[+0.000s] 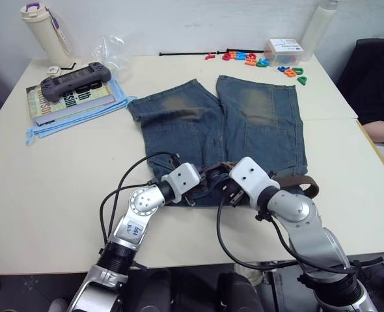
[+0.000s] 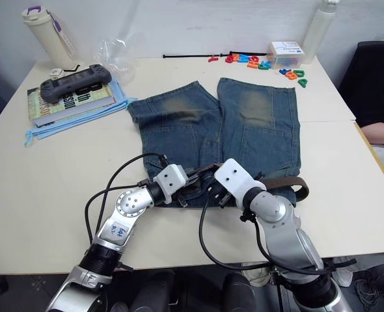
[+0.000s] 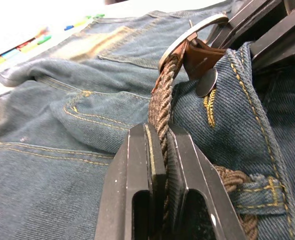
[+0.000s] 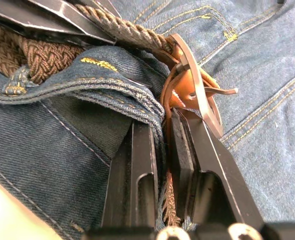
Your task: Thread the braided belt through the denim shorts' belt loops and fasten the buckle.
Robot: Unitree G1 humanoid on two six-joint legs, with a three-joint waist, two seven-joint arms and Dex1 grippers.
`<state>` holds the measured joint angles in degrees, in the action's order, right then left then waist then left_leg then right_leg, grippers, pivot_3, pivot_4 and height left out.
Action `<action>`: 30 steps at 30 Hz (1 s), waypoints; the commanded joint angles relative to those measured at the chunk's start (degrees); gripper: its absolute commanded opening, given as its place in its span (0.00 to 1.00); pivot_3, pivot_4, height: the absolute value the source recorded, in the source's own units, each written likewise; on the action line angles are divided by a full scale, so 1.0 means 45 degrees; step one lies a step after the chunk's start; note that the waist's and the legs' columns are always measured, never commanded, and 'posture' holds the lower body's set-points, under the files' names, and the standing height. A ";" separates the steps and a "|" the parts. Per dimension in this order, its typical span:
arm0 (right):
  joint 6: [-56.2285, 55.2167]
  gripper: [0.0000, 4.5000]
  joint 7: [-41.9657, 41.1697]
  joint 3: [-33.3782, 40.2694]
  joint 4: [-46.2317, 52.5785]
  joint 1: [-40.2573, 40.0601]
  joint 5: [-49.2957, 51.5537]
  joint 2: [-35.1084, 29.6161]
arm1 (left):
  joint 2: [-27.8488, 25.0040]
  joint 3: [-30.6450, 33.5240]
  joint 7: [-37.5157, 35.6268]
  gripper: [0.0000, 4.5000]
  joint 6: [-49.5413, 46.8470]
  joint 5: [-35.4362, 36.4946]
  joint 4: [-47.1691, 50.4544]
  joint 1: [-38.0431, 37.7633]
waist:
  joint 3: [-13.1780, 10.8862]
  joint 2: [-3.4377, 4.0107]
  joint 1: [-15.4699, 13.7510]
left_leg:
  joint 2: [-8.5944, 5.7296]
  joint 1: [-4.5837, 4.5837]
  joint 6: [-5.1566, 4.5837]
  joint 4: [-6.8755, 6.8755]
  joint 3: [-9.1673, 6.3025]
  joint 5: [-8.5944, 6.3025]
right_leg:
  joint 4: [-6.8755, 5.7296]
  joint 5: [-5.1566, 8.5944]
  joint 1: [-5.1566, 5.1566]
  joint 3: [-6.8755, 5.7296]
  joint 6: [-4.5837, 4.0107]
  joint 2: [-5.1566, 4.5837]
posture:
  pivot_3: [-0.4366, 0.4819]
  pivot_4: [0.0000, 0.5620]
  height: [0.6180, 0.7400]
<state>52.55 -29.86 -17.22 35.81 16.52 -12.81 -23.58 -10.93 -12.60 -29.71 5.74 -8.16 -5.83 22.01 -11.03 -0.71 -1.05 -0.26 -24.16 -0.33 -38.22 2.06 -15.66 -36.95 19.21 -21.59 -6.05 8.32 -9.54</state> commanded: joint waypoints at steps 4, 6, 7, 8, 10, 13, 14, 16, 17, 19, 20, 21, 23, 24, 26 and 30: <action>-0.1781 0.00 -0.1418 -0.0709 -0.0327 -0.0406 0.1489 -0.0100 | 0.0820 -0.0483 -0.0341 0.00 0.1206 0.1043 0.0971 0.0119 | 0.0000 0.0000 0.0000 | 0.0001 0.0000 0.0000 0.0000 0.0000 0.0000 | 0.0001 0.0000 0.0000 0.0000 0.0000 0.0000 | 0.48 0.27 0.54; -0.2164 0.00 -0.1520 -0.0527 -0.0433 -0.0469 0.1460 -0.0348 | 0.0685 -0.0347 -0.0420 0.00 0.1120 0.1133 0.1074 -0.0056 | 0.0000 0.0000 -0.0002 | 0.0001 0.0000 0.0000 0.0000 0.0001 0.0000 | 0.0000 0.0000 0.0000 0.0000 0.0000 0.0000 | 0.48 0.27 0.54; -0.2311 0.00 -0.1560 -0.0438 -0.0442 -0.0500 0.1484 -0.0428 | 0.0570 -0.0323 -0.0512 0.00 0.1152 0.1152 0.1133 -0.0135 | 0.0000 0.0000 -0.0001 | 0.0001 0.0000 0.0000 0.0000 0.0001 0.0000 | 0.0000 0.0000 0.0000 0.0000 0.0000 0.0000 | 0.48 0.27 0.54; -0.2516 0.00 -0.1628 -0.0389 -0.0449 -0.0519 0.1494 -0.0566 | 0.0458 -0.0309 -0.0618 0.00 0.1205 0.1165 0.1160 -0.0192 | 0.0000 0.0000 0.0000 | 0.0002 0.0000 0.0000 0.0000 0.0001 0.0000 | 0.0000 0.0000 0.0000 0.0000 0.0000 0.0000 | 0.48 0.27 0.54; -0.2826 0.00 -0.1735 -0.0269 -0.0405 -0.0603 0.1667 -0.0639 | 0.0294 -0.0300 -0.0802 0.00 0.1342 0.1212 0.1235 -0.0281 | 0.0000 0.0000 0.0001 | 0.0005 0.0001 0.0000 0.0001 0.0000 0.0000 | 0.0002 0.0000 0.0000 0.0000 0.0000 0.0000 | 0.48 0.27 0.54; -0.3475 0.00 -0.1914 -0.0114 -0.0339 -0.0777 0.2073 -0.0578 | 0.0134 -0.0259 -0.1034 0.00 0.1451 0.1436 0.1429 -0.0412 | 0.0000 0.0000 0.0005 | 0.0005 0.0001 0.0000 0.0001 0.0000 0.0000 | 0.0001 0.0000 0.0000 -0.0001 0.0000 0.0000 | 0.48 0.27 0.54; -0.3651 0.00 -0.1983 -0.0063 -0.0309 -0.0843 0.2223 -0.0538 | 0.0068 -0.0228 -0.1107 0.00 0.1477 0.1522 0.1498 -0.0464 | 0.0000 0.0000 0.0002 | 0.0006 0.0001 0.0000 0.0000 0.0000 0.0000 | 0.0001 0.0000 0.0000 -0.0001 0.0000 0.0000 | 0.48 0.27 0.54; -0.4023 0.00 -0.2175 -0.0159 -0.0372 -0.0910 0.2282 -0.0662 | -0.0035 -0.0159 -0.1179 0.00 0.1524 0.1585 0.1548 -0.0470 | 0.0000 0.0000 0.0004 | 0.0008 0.0001 0.0000 0.0000 -0.0001 0.0000 | 0.0002 0.0000 0.0001 -0.0001 0.0000 0.0000 | 0.48 0.27 0.54; -0.4136 0.00 -0.2233 -0.0200 -0.0429 -0.0923 0.2284 -0.0683 | -0.0028 -0.0127 -0.1194 0.00 0.1521 0.1627 0.1563 -0.0435 | 0.0000 0.0000 0.0006 | 0.0007 0.0002 0.0000 0.0000 -0.0001 0.0000 | 0.0002 0.0000 0.0001 0.0000 0.0000 0.0000 | 0.48 0.27 0.54; -0.4253 0.00 -0.2280 -0.0245 -0.0487 -0.0946 0.2318 -0.0591 | 0.0063 -0.0051 -0.1158 0.00 0.1478 0.1717 0.1653 -0.0383 | 0.0000 0.0000 0.0005 | 0.0006 0.0001 0.0001 -0.0001 0.0001 0.0000 | -0.0001 0.0000 0.0001 -0.0001 0.0000 0.0000 | 0.48 0.27 0.54; -0.4327 0.00 -0.2296 -0.0223 -0.0490 -0.0986 0.2411 -0.0493 | 0.0126 -0.0039 -0.1143 0.00 0.1473 0.1751 0.1725 -0.0381 | 0.0000 0.0000 0.0006 | 0.0006 0.0002 0.0000 -0.0002 0.0001 0.0000 | -0.0001 0.0000 0.0001 -0.0001 0.0000 0.0000 | 0.48 0.27 0.54; -0.4367 0.00 -0.2300 -0.0171 -0.0485 -0.1020 0.2518 -0.0403 | 0.0170 -0.0026 -0.1112 0.00 0.1479 0.1749 0.1791 -0.0389 | 0.0000 0.0000 0.0006 | 0.0006 0.0002 0.0001 -0.0002 0.0001 0.0000 | -0.0001 0.0000 0.0001 -0.0001 0.0000 0.0000 | 0.48 0.27 0.54; -0.4500 0.00 -0.2354 -0.0049 -0.0460 -0.1063 0.2676 -0.0387 | 0.0155 0.0074 -0.1040 0.00 0.1429 0.1736 0.1900 -0.0440 | 0.0000 0.0000 0.0008 | 0.0007 0.0002 0.0000 -0.0001 0.0000 0.0000 | -0.0001 0.0000 0.0001 -0.0001 0.0000 0.0000 | 0.48 0.27 0.54; -0.4502 0.00 -0.2320 0.0133 -0.0496 -0.1070 0.2811 -0.0325 | 0.0050 0.0151 -0.1060 0.00 0.1440 0.1710 0.1926 -0.0492 | 0.0000 0.0000 0.0011 | 0.0007 0.0002 0.0001 -0.0001 0.0000 0.0000 | -0.0001 0.0000 0.0001 -0.0001 0.0000 0.0000 | 0.48 0.27 0.54; -0.4444 0.00 -0.2216 0.0536 -0.0604 -0.1048 0.3040 -0.0255 | -0.0284 0.0371 -0.1227 0.00 0.1390 0.1745 0.2027 -0.0729 | 0.0000 0.0000 0.0015 | 0.0008 0.0002 0.0001 -0.0001 -0.0001 0.0000 | 0.0000 0.0000 0.0001 -0.0001 0.0000 0.0000 | 0.48 0.27 0.54; -0.4135 0.00 -0.2112 0.1155 -0.0457 -0.1110 0.3775 0.0015 | -0.0698 0.0588 -0.1496 0.00 0.1242 0.2038 0.2392 -0.1150 | 0.0000 0.0000 0.0077 | 0.0012 0.0002 0.0001 0.0000 -0.0003 0.0000 | -0.0001 0.0000 0.0001 -0.0001 0.0000 0.0000 | 0.48 0.27 0.54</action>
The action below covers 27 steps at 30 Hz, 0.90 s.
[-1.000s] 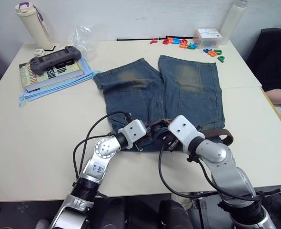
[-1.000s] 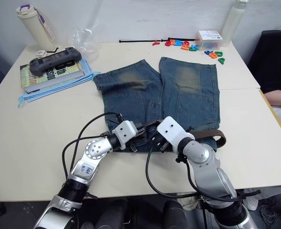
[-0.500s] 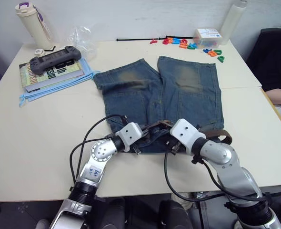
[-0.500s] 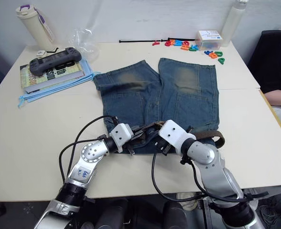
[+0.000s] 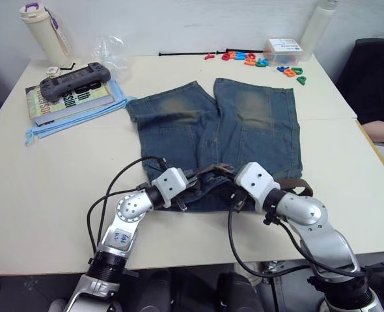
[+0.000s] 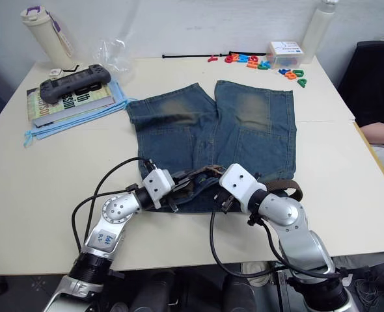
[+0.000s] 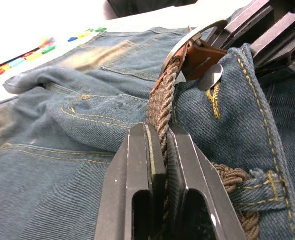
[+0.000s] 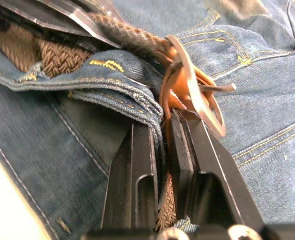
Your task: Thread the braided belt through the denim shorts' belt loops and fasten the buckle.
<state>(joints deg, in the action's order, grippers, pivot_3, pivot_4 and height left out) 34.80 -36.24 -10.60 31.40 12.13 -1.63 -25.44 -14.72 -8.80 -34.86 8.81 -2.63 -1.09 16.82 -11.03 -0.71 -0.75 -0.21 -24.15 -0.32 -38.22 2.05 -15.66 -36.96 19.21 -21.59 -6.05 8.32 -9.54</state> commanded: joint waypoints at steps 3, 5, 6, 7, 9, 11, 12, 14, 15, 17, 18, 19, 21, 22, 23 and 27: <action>-0.0008 0.00 -0.0743 0.0042 0.0796 -0.0347 0.2019 0.0573 | 0.0050 -0.0269 -0.0422 0.00 0.0465 0.0927 0.1543 -0.0180 | 0.0000 0.0000 -0.0010 | 0.0000 -0.0001 -0.0001 0.0000 -0.0003 -0.0001 | 0.0001 0.0000 0.0002 0.0001 0.0000 -0.0001 | 0.48 0.27 0.54; 0.0099 0.00 -0.0655 0.0384 0.0871 -0.0377 0.2635 0.0883 | 0.0140 -0.0256 -0.0385 0.00 0.0230 0.1104 0.1816 -0.0193 | 0.0000 0.0000 -0.0013 | 0.0000 -0.0001 -0.0001 -0.0001 -0.0003 -0.0001 | 0.0002 0.0000 0.0002 0.0001 0.0000 -0.0001 | 0.48 0.27 0.54; 0.0152 0.00 -0.0582 0.0530 0.0856 -0.0346 0.2866 0.1017 | 0.0166 -0.0245 -0.0378 0.00 0.0158 0.1151 0.1893 -0.0188 | 0.0000 0.0000 -0.0011 | -0.0001 -0.0001 -0.0001 -0.0001 -0.0003 -0.0001 | 0.0001 0.0000 0.0002 0.0001 0.0000 -0.0001 | 0.48 0.27 0.54; 0.0197 0.00 -0.0535 0.0694 0.0802 -0.0297 0.3069 0.1106 | 0.0179 -0.0209 -0.0382 0.00 0.0064 0.1246 0.1957 -0.0245 | 0.0000 0.0000 -0.0006 | 0.0000 -0.0001 -0.0002 -0.0001 -0.0003 -0.0001 | 0.0001 0.0000 0.0002 0.0001 0.0000 -0.0001 | 0.48 0.27 0.54; 0.0222 0.00 -0.0552 0.0854 0.0713 -0.0267 0.3204 0.1059 | 0.0129 -0.0142 -0.0389 0.00 0.0069 0.1342 0.1941 -0.0430 | 0.0000 0.0000 0.0003 | 0.0000 0.0001 -0.0001 0.0000 -0.0004 -0.0001 | -0.0002 0.0000 0.0002 0.0001 0.0000 -0.0001 | 0.48 0.27 0.54; 0.0278 0.00 -0.0551 0.0933 0.0750 -0.0319 0.3330 0.0973 | 0.0061 -0.0102 -0.0397 0.00 0.0047 0.1410 0.2019 -0.0570 | 0.0000 0.0000 0.0004 | 0.0000 0.0001 -0.0002 -0.0001 -0.0005 -0.0001 | -0.0002 0.0000 0.0002 0.0003 0.0000 -0.0001 | 0.48 0.27 0.54; 0.0307 0.00 -0.0534 0.0966 0.0795 -0.0359 0.3409 0.0940 | 0.0037 -0.0090 -0.0396 0.00 0.0012 0.1441 0.2093 -0.0622 | 0.0000 0.0000 0.0007 | 0.0000 0.0001 -0.0003 0.0000 -0.0005 -0.0002 | 0.0000 0.0000 0.0002 0.0003 0.0000 -0.0001 | 0.48 0.27 0.54; 0.0408 0.00 -0.0416 0.1138 0.0944 -0.0428 0.3773 0.1073 | 0.0023 -0.0023 -0.0373 0.00 -0.0136 0.1581 0.2281 -0.0780 | 0.0000 0.0000 0.0009 | 0.0000 0.0001 -0.0004 0.0001 -0.0005 -0.0003 | 0.0001 0.0000 0.0002 0.0003 0.0000 -0.0001 | 0.48 0.27 0.54; 0.0440 0.00 -0.0334 0.1226 0.0972 -0.0441 0.3946 0.1163 | -0.0003 -0.0005 -0.0367 0.00 -0.0162 0.1620 0.2332 -0.0860 | 0.0000 0.0000 0.0007 | 0.0001 0.0001 -0.0004 0.0001 -0.0006 -0.0003 | 0.0000 0.0000 0.0002 0.0003 0.0000 -0.0001 | 0.48 0.27 0.54; 0.0463 0.00 -0.0236 0.1306 0.0967 -0.0423 0.4171 0.1228 | -0.0053 0.0043 -0.0352 0.00 -0.0222 0.1703 0.2407 -0.1000 | 0.0000 0.0000 0.0006 | 0.0001 0.0001 -0.0004 0.0000 -0.0007 -0.0002 | 0.0000 -0.0001 0.0002 0.0003 -0.0001 -0.0001 | 0.48 0.27 0.54; 0.0457 0.00 -0.0214 0.1354 0.0949 -0.0411 0.4321 0.1294 | -0.0074 0.0068 -0.0346 0.00 -0.0238 0.1742 0.2434 -0.1058 | 0.0000 0.0000 0.0010 | 0.0001 0.0001 -0.0004 0.0000 -0.0007 -0.0002 | -0.0001 0.0000 0.0002 0.0004 0.0000 -0.0001 | 0.48 0.27 0.54; 0.0475 0.00 -0.0177 0.1446 0.0936 -0.0406 0.4548 0.1413 | -0.0102 0.0077 -0.0365 0.00 -0.0230 0.1778 0.2476 -0.1121 | 0.0000 0.0000 0.0011 | 0.0002 0.0001 -0.0004 0.0000 -0.0008 -0.0003 | -0.0001 0.0000 0.0002 0.0005 -0.0001 -0.0001 | 0.48 0.27 0.54; 0.0518 0.00 -0.0208 0.1552 0.0955 -0.0433 0.4908 0.1473 | -0.0147 0.0043 -0.0390 0.00 -0.0182 0.1767 0.2554 -0.1190 | 0.0000 0.0000 0.0011 | 0.0001 0.0001 -0.0004 0.0000 -0.0009 -0.0002 | 0.0000 0.0000 0.0002 0.0005 0.0000 -0.0001 | 0.48 0.27 0.54; 0.0583 0.00 -0.0283 0.1618 0.0954 -0.0413 0.5149 0.1506 | -0.0137 0.0047 -0.0387 0.00 -0.0183 0.1801 0.2569 -0.1171 | 0.0000 0.0000 0.0008 | 0.0001 0.0001 -0.0004 0.0000 -0.0009 -0.0003 | -0.0001 0.0000 0.0002 0.0005 -0.0001 -0.0001 | 0.48 0.27 0.54; 0.0641 0.00 -0.0312 0.1703 0.0932 -0.0380 0.5371 0.1550 | -0.0122 0.0048 -0.0376 0.00 -0.0188 0.1829 0.2573 -0.1142 | 0.0000 0.0000 0.0006 | 0.0001 0.0001 -0.0004 0.0000 -0.0009 -0.0003 | 0.0000 0.0000 0.0002 0.0005 -0.0001 -0.0001 | 0.48 0.27 0.54; 0.0887 0.00 -0.0382 0.1866 0.0747 -0.0264 0.5994 0.1498 | -0.0113 0.0103 -0.0320 0.00 -0.0146 0.1931 0.2575 -0.1101 | 0.0000 0.0000 0.0004 | 0.0001 0.0001 -0.0005 0.0000 -0.0009 -0.0003 | -0.0001 0.0000 0.0002 0.0005 -0.0001 -0.0001 | 0.48 0.27 0.54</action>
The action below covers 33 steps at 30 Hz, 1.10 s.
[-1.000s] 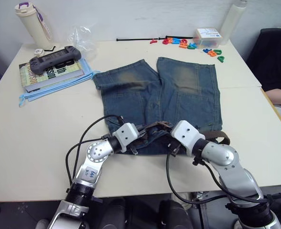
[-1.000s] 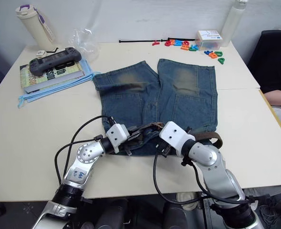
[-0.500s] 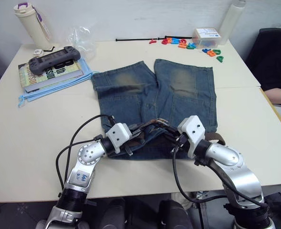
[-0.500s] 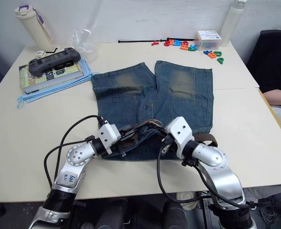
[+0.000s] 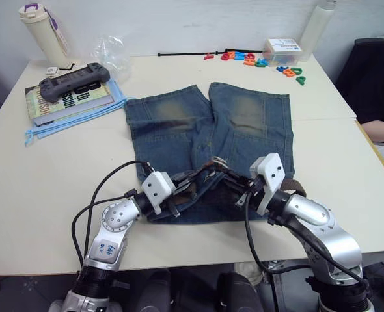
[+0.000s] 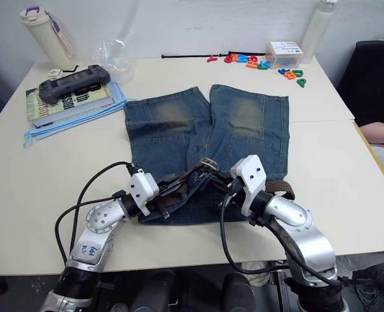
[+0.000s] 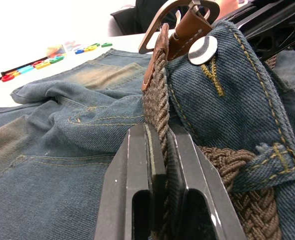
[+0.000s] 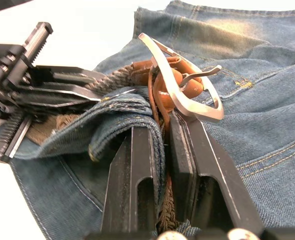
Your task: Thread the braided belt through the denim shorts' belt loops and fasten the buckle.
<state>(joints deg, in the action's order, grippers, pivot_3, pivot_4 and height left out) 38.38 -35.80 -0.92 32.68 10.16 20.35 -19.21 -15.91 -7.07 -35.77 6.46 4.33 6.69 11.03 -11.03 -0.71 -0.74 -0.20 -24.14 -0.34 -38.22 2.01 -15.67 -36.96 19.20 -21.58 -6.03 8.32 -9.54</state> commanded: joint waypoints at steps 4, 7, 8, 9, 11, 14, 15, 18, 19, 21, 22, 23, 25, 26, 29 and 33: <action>0.0263 0.00 -0.0521 -0.0302 0.0416 0.0002 0.1367 -0.0160 | 0.0177 -0.0216 -0.0024 0.00 0.0388 0.0499 0.1109 0.0009 | 0.0000 0.0000 0.0003 | 0.0000 0.0000 -0.0001 0.0000 0.0000 0.0000 | 0.0000 0.0000 0.0000 0.0000 0.0000 0.0000 | 0.48 0.27 0.54; 0.0610 0.00 -0.0252 -0.0080 0.0237 0.0055 0.1728 -0.0069 | 0.0226 -0.0154 0.0108 0.00 0.0284 0.0558 0.1370 -0.0068 | 0.0000 0.0000 0.0000 | 0.0001 0.0000 -0.0002 0.0000 0.0000 -0.0001 | 0.0001 0.0000 0.0000 0.0001 0.0000 0.0000 | 0.48 0.27 0.54; 0.0815 0.00 -0.0105 0.0022 0.0110 0.0143 0.1859 -0.0005 | 0.0229 -0.0114 0.0154 0.00 0.0250 0.0579 0.1456 -0.0106 | 0.0000 0.0000 0.0001 | 0.0001 0.0000 -0.0002 0.0000 0.0000 -0.0001 | 0.0001 0.0000 0.0000 0.0001 0.0000 0.0000 | 0.48 0.27 0.54; 0.0954 0.00 -0.0009 0.0097 0.0021 0.0203 0.1954 0.0026 | 0.0235 -0.0098 0.0194 0.00 0.0228 0.0587 0.1512 -0.0130 | 0.0000 0.0000 0.0011 | 0.0001 0.0000 -0.0002 0.0000 0.0000 -0.0001 | 0.0001 0.0000 0.0000 0.0001 0.0000 0.0000 | 0.48 0.27 0.54; 0.1191 0.00 0.0198 0.0255 -0.0164 0.0247 0.2139 0.0090 | 0.0210 -0.0122 0.0213 0.00 0.0238 0.0587 0.1645 -0.0250 | 0.0000 0.0000 0.0015 | 0.0001 0.0001 -0.0001 0.0000 -0.0003 -0.0001 | 0.0000 0.0000 0.0000 0.0002 0.0000 0.0000 | 0.48 0.27 0.54; 0.1439 0.00 0.0416 0.0497 -0.0354 0.0269 0.2407 0.0079 | 0.0120 -0.0102 0.0205 0.00 0.0340 0.0614 0.1888 -0.0570 | 0.0000 0.0000 0.0010 | 0.0002 0.0000 -0.0003 0.0001 -0.0005 -0.0002 | 0.0002 0.0000 0.0000 0.0003 0.0000 0.0000 | 0.48 0.27 0.54; 0.1548 0.00 0.0515 0.0634 -0.0442 0.0336 0.2561 0.0135 | 0.0077 -0.0063 0.0196 0.00 0.0352 0.0635 0.1945 -0.0661 | 0.0000 0.0001 0.0003 | 0.0002 -0.0001 -0.0004 0.0000 -0.0005 -0.0002 | 0.0002 0.0000 0.0000 0.0003 0.0000 0.0000 | 0.48 0.27 0.54; 0.1666 0.00 0.0639 0.0820 -0.0621 0.0528 0.2857 0.0146 | -0.0029 -0.0007 0.0170 0.00 0.0306 0.0674 0.2049 -0.0798 | 0.0000 0.0001 0.0034 | 0.0003 0.0003 -0.0004 0.0000 -0.0006 -0.0002 | -0.0002 0.0000 0.0000 0.0005 -0.0001 -0.0003 | 0.48 0.27 0.54; 0.1662 0.00 0.0642 0.0830 -0.0654 0.0562 0.2904 0.0103 | -0.0039 -0.0008 0.0178 0.00 0.0260 0.0686 0.2078 -0.0809 | 0.0000 0.0001 0.0038 | 0.0002 0.0004 -0.0004 0.0000 -0.0006 -0.0002 | -0.0003 0.0000 0.0000 0.0006 -0.0001 -0.0003 | 0.48 0.27 0.54; 0.1570 0.00 0.0599 0.0835 -0.0641 0.0552 0.2934 0.0007 | -0.0144 -0.0037 0.0125 0.00 0.0377 0.0560 0.1971 -0.0848 | 0.0000 0.0001 0.0035 | 0.0002 0.0004 -0.0005 0.0000 -0.0006 -0.0003 | -0.0003 -0.0001 0.0000 0.0006 -0.0001 -0.0003 | 0.48 0.27 0.54; 0.1510 0.00 0.0549 0.0784 -0.0575 0.0537 0.2917 -0.0071 | -0.0157 -0.0048 0.0123 0.00 0.0447 0.0500 0.1871 -0.0821 | 0.0000 0.0001 0.0033 | 0.0003 0.0003 -0.0005 0.0001 -0.0008 -0.0003 | -0.0001 0.0000 -0.0001 0.0006 -0.0001 -0.0003 | 0.48 0.27 0.54; 0.1455 0.00 0.0469 0.0651 -0.0479 0.0504 0.2838 -0.0201 | -0.0116 -0.0045 0.0179 0.00 0.0442 0.0462 0.1775 -0.0702 | 0.0000 0.0001 0.0032 | 0.0003 0.0003 -0.0006 0.0001 -0.0008 -0.0003 | -0.0001 0.0000 -0.0001 0.0006 -0.0001 -0.0003 | 0.48 0.27 0.54; 0.1367 0.00 0.0357 0.0288 -0.0307 0.0441 0.2616 -0.0458 | 0.0004 -0.0118 0.0333 0.00 0.0213 0.0395 0.1692 -0.0369 | 0.0000 0.0000 0.0016 | 0.0002 0.0002 -0.0007 0.0000 -0.0007 -0.0004 | 0.0001 0.0000 -0.0001 0.0007 -0.0001 -0.0003 | 0.48 0.27 0.54; 0.1266 0.00 0.0311 -0.0023 -0.0216 0.0411 0.2406 -0.0657 | 0.0082 -0.0226 0.0424 0.00 0.0042 0.0280 0.1670 -0.0163 | 0.0000 0.0000 -0.0006 | 0.0001 0.0002 -0.0008 0.0000 -0.0007 -0.0004 | 0.0001 0.0000 -0.0001 0.0006 -0.0001 -0.0003 | 0.48 0.27 0.54; 0.0993 0.00 0.0268 -0.0957 0.0028 0.0294 0.1769 -0.1237 | 0.0335 -0.0568 0.0611 0.00 -0.0365 0.0060 0.1667 0.0324 | 0.0000 0.0001 -0.0015 | 0.0001 0.0002 -0.0008 -0.0001 -0.0005 -0.0005 | 0.0000 0.0000 -0.0001 0.0006 0.0000 -0.0003 | 0.48 0.27 0.54; 0.0625 0.00 0.0385 -0.2081 0.0079 0.0230 0.0672 -0.1880 | 0.0562 -0.0998 0.0754 0.00 -0.0619 -0.0271 0.1358 0.0656 | 0.0000 0.0000 -0.0024 | -0.0002 0.0001 -0.0008 0.0000 -0.0002 -0.0004 | 0.0004 0.0000 -0.0001 0.0005 0.0000 -0.0004 | 0.48 0.27 0.54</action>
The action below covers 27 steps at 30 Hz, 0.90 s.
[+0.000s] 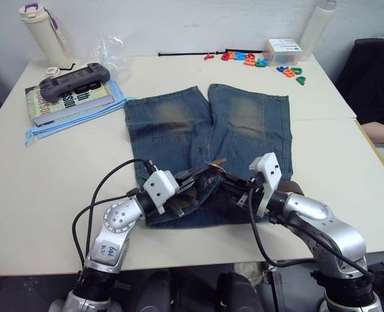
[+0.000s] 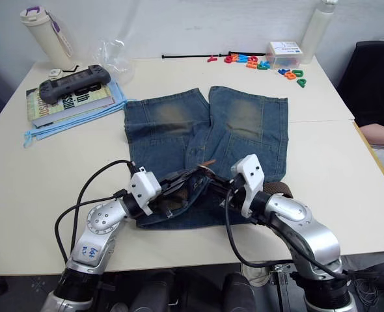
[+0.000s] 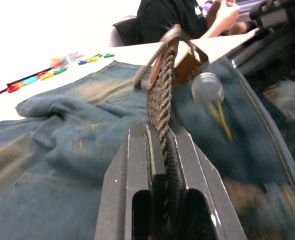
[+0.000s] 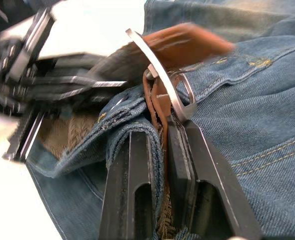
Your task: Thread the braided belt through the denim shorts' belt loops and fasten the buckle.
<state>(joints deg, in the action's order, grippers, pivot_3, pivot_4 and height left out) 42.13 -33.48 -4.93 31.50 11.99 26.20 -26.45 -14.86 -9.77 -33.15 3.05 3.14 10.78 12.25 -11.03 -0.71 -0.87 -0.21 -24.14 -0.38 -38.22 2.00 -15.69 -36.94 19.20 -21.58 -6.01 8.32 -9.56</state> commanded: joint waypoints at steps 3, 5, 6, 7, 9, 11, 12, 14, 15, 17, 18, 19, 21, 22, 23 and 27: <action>-0.0243 0.00 0.0039 -0.1569 0.0283 -0.0092 -0.1067 -0.0355 | 0.0441 -0.0581 0.0172 0.00 0.0104 -0.0084 0.0383 0.0459 | 0.0000 -0.0001 0.0012 | 0.0001 0.0001 0.0002 -0.0001 0.0003 0.0001 | -0.0002 0.0000 0.0000 -0.0001 0.0000 0.0000 | 0.48 0.27 0.54; -0.0160 0.00 0.0138 -0.1892 0.0429 -0.0112 -0.1443 -0.0492 | 0.0490 -0.0677 0.0154 0.00 0.0078 -0.0064 0.0404 0.0417 | 0.0000 -0.0001 0.0009 | 0.0002 0.0001 0.0002 -0.0002 0.0002 0.0002 | -0.0002 0.0000 0.0000 -0.0002 0.0000 0.0000 | 0.48 0.27 0.54; -0.0055 0.00 0.0236 -0.1914 0.0556 -0.0150 -0.1462 -0.0466 | 0.0501 -0.0706 0.0150 0.00 0.0086 -0.0061 0.0391 0.0401 | 0.0000 -0.0001 0.0005 | 0.0002 0.0001 0.0002 -0.0003 0.0002 0.0002 | -0.0002 0.0000 0.0000 -0.0002 0.0000 0.0000 | 0.48 0.27 0.54; 0.0101 0.00 0.0389 -0.1861 0.0692 -0.0178 -0.1467 -0.0437 | 0.0502 -0.0711 0.0147 0.00 0.0112 -0.0062 0.0343 0.0403 | 0.0000 -0.0001 -0.0005 | 0.0002 0.0001 0.0002 -0.0004 0.0002 0.0002 | -0.0002 0.0000 0.0000 -0.0001 0.0000 0.0000 | 0.48 0.27 0.54; 0.0270 0.00 0.0614 -0.1811 0.0943 -0.0183 -0.1632 -0.0524 | 0.0499 -0.0675 0.0162 0.00 0.0138 -0.0065 0.0208 0.0452 | 0.0000 -0.0001 -0.0049 | 0.0002 0.0000 0.0002 -0.0007 0.0001 0.0001 | -0.0002 0.0000 0.0001 -0.0001 0.0000 0.0000 | 0.48 0.27 0.54; 0.0592 0.30 0.0737 -0.1808 0.1272 -0.0174 -0.1757 -0.0726 | 0.0548 -0.0644 0.0190 0.00 0.0125 -0.0016 0.0100 0.0548 | 0.0000 -0.0001 -0.0090 | 0.0003 0.0000 0.0002 -0.0008 -0.0001 0.0001 | -0.0001 0.0000 0.0001 0.0000 0.0000 0.0000 | 0.48 0.27 0.54; 0.0822 0.40 0.0740 -0.1824 0.1542 -0.0191 -0.1768 -0.0910 | 0.0588 -0.0653 0.0206 0.00 0.0106 -0.0005 0.0080 0.0596 | 0.0000 -0.0001 -0.0105 | 0.0002 0.0000 0.0002 -0.0008 -0.0001 0.0001 | 0.0000 0.0000 0.0002 -0.0001 0.0000 0.0000 | 0.48 0.27 0.54; 0.1368 0.66 0.0880 -0.1858 0.2115 -0.0213 -0.1946 -0.1346 | 0.0644 -0.0722 0.0196 0.00 0.0155 -0.0028 0.0058 0.0634 | 0.0000 -0.0001 -0.0111 | 0.0001 -0.0002 -0.0001 -0.0011 -0.0001 0.0000 | 0.0002 0.0000 0.0004 -0.0001 0.0000 -0.0003 | 0.48 0.27 0.54; 0.1720 0.72 0.0918 -0.1695 0.2488 -0.0231 -0.1899 -0.1601 | 0.0673 -0.0753 0.0201 0.00 0.0182 -0.0059 0.0023 0.0653 | 0.0000 -0.0001 -0.0116 | 0.0001 -0.0003 -0.0001 -0.0010 -0.0001 -0.0001 | 0.0004 0.0000 0.0004 -0.0001 0.0000 -0.0003 | 0.48 0.27 0.54; 0.2444 0.92 0.0946 -0.1083 0.3134 -0.0157 -0.1484 -0.1859 | 0.0714 -0.0748 0.0191 0.00 0.0231 -0.0082 -0.0095 0.0701 | 0.0001 -0.0002 -0.0118 | 0.0000 -0.0004 -0.0001 -0.0009 -0.0001 -0.0001 | 0.0007 0.0000 0.0003 -0.0001 0.0000 -0.0004 | 0.48 0.27 0.54; 0.2781 0.92 0.0931 -0.0671 0.3411 -0.0077 -0.1254 -0.1974 | 0.0729 -0.0739 0.0184 0.00 0.0252 -0.0080 -0.0167 0.0728 | 0.0000 -0.0001 -0.0112 | 0.0002 -0.0003 -0.0001 -0.0010 -0.0001 -0.0001 | 0.0009 0.0000 0.0007 -0.0005 0.0000 -0.0004 | 0.48 0.27 0.54; 0.3097 0.92 0.0885 -0.0249 0.3655 0.0007 -0.1045 -0.2105 | 0.0738 -0.0738 0.0174 0.00 0.0273 -0.0072 -0.0224 0.0745 | 0.0000 -0.0001 -0.0109 | 0.0002 -0.0005 -0.0001 -0.0009 -0.0001 -0.0001 | 0.0009 0.0000 0.0005 -0.0005 0.0000 -0.0004 | 0.48 0.27 0.54; 0.3751 0.92 0.0661 0.0786 0.4152 0.0113 -0.0521 -0.2517 | 0.0751 -0.0795 0.0121 0.00 0.0355 -0.0053 -0.0319 0.0720 | 0.0000 -0.0001 -0.0133 | 0.0001 -0.0003 -0.0003 -0.0014 -0.0002 -0.0002 | 0.0008 -0.0001 0.0009 -0.0005 0.0000 -0.0006 | 0.48 0.27 0.54; 0.4105 0.92 0.0382 0.1596 0.4396 0.0143 -0.0158 -0.2906 | 0.0752 -0.0831 0.0086 0.00 0.0386 -0.0040 -0.0337 0.0682 | 0.0003 -0.0007 -0.0133 | 0.0001 -0.0004 -0.0005 -0.0014 -0.0003 -0.0002 | 0.0008 -0.0001 0.0010 -0.0005 0.0000 -0.0006 | 0.48 0.27 0.54; 0.4409 0.92 0.0118 0.2303 0.4572 0.0222 0.0181 -0.3246 | 0.0754 -0.0851 0.0068 0.00 0.0386 -0.0024 -0.0339 0.0662 | -0.0002 0.0002 -0.0142 | 0.0002 -0.0003 -0.0006 -0.0013 -0.0003 -0.0003 | 0.0016 -0.0001 0.0016 -0.0011 0.0000 -0.0006 | 0.48 0.27 0.54; 0.4807 0.92 -0.0429 0.3769 0.4747 0.1070 0.1176 -0.4301 | 0.0756 -0.0860 0.0026 0.00 0.0488 -0.0006 -0.0543 0.0703 | -0.0002 0.0000 -0.0152 | -0.0004 -0.0008 -0.0019 -0.0012 -0.0002 -0.0010 | 0.0029 -0.0003 0.0019 -0.0015 0.0002 -0.0016 | 0.48 0.27 0.54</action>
<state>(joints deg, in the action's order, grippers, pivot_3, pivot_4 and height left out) 64.00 -34.18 9.15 48.76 15.24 29.33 -44.74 -11.93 -13.11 -32.69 3.85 2.11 7.78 15.11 -11.04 -0.71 -1.56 -0.23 -24.18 -0.46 -38.29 1.99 -15.73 -36.82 19.19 -21.49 -6.09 8.33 -9.64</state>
